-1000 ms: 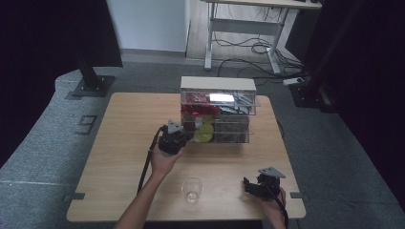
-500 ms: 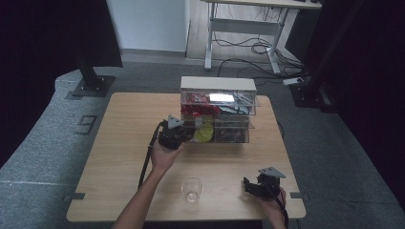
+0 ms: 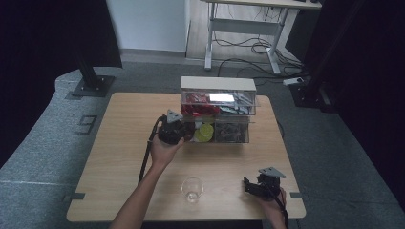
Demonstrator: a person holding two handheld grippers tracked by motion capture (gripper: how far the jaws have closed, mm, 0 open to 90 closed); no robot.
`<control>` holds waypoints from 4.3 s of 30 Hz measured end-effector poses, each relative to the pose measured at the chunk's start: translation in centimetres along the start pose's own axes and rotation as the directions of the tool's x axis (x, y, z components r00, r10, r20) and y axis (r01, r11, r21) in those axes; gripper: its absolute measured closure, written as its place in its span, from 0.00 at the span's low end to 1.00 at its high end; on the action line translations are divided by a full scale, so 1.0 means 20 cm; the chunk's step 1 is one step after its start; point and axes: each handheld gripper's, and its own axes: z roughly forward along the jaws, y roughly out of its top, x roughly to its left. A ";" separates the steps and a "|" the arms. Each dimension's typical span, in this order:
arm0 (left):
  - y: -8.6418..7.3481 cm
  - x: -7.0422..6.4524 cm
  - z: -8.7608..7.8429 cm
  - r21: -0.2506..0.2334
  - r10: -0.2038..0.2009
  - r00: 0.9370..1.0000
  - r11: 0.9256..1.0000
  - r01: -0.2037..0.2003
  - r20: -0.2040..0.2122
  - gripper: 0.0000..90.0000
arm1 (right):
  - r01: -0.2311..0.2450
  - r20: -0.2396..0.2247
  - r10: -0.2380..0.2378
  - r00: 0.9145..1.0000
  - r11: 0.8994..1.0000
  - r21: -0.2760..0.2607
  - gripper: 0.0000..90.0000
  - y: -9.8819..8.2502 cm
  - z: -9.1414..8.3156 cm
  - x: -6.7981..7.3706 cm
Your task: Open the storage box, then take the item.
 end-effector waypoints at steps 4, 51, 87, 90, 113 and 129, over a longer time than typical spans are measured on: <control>0.02 0.01 0.00 0.004 -0.005 1.000 1.000 0.005 -0.002 1.00 | 0.000 0.000 0.000 1.000 1.000 0.000 0.17 0.00 0.00 0.00; 0.04 0.00 0.03 0.012 0.001 1.000 1.000 -0.001 0.020 1.00 | -0.031 -0.166 -0.007 0.986 0.974 -0.225 0.55 0.40 -0.13 -0.06; 0.04 -0.01 0.04 0.011 -0.010 0.999 1.000 0.009 0.037 1.00 | 0.005 -0.270 -0.061 0.961 0.979 -0.205 0.61 0.67 0.10 0.11; 0.04 -0.01 0.04 0.014 -0.012 0.999 1.000 0.011 0.037 1.00 | 0.010 -0.267 -0.065 0.962 0.979 -0.202 0.61 0.68 0.12 0.11; 0.04 0.00 0.04 0.011 -0.020 0.999 1.000 0.020 0.045 1.00 | 0.038 -0.288 -0.083 0.954 0.987 -0.158 0.70 0.75 0.27 0.19; 0.04 0.00 0.04 0.009 -0.024 0.998 1.000 0.023 0.050 1.00 | 0.014 -0.323 -0.069 0.944 0.986 -0.168 0.99 0.77 0.27 0.17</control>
